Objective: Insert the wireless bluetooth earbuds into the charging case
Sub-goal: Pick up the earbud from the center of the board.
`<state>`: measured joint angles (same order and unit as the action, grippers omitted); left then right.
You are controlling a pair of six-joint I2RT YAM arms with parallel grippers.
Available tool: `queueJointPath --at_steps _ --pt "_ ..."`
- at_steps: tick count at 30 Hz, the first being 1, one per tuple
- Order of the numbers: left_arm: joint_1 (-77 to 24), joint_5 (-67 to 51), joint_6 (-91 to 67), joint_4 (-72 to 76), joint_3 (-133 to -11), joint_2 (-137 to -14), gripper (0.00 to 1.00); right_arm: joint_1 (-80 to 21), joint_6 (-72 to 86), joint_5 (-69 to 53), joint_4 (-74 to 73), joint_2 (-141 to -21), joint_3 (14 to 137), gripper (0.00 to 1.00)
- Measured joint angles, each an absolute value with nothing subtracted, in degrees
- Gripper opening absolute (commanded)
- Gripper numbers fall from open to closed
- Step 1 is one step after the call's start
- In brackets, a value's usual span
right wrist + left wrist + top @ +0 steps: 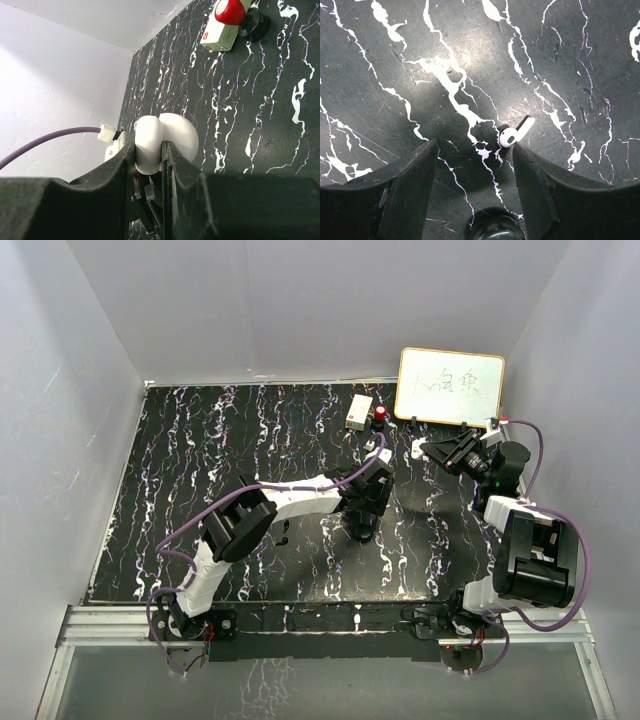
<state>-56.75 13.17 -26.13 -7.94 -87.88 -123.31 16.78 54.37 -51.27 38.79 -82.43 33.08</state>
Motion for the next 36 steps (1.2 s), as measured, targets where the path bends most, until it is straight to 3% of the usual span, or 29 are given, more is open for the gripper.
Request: queueJointPath --at_steps 17,36 --pt "-55.2 14.61 -25.63 -7.97 -87.99 -123.48 0.53 16.8 54.57 -51.44 38.85 -82.43 33.06 0.0" --pt "-53.67 9.23 -25.1 -1.58 -82.48 -120.81 0.53 16.8 54.59 -52.29 39.09 -82.43 32.82 0.0"
